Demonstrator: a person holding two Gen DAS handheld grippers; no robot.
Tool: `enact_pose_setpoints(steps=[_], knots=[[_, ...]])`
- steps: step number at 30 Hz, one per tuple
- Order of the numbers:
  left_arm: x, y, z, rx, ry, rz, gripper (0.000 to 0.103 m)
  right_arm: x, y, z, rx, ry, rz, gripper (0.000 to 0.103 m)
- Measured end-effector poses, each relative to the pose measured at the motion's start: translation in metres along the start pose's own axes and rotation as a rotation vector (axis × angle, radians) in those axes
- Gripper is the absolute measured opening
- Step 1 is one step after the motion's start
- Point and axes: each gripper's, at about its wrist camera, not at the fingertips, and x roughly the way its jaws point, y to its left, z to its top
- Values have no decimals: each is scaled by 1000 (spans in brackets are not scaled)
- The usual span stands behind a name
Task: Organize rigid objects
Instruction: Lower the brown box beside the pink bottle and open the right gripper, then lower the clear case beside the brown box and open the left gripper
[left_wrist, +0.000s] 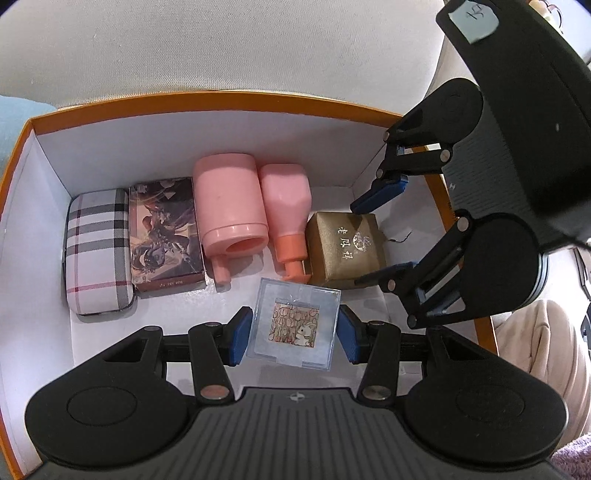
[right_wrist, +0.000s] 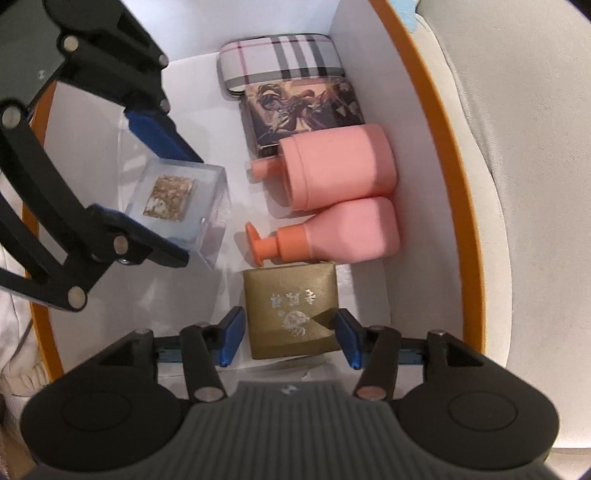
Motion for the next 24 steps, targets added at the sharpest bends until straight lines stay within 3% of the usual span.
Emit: enact_pose_setpoints(steps=[6,15,18,24], knots=[[4,-3,4,10,11,8,56,2,-5,-2,33,-15,-14,49],[3,-9,5,14,9,-5,56,5,-20,-10,76,-35,-143,36],[1,-12,7,18,-1,-19,56,5,-17,-14,53,-55,-146,35],[1,-23,12,51,-9,-33,56,8,9,-22,-107,-62,-243,35]])
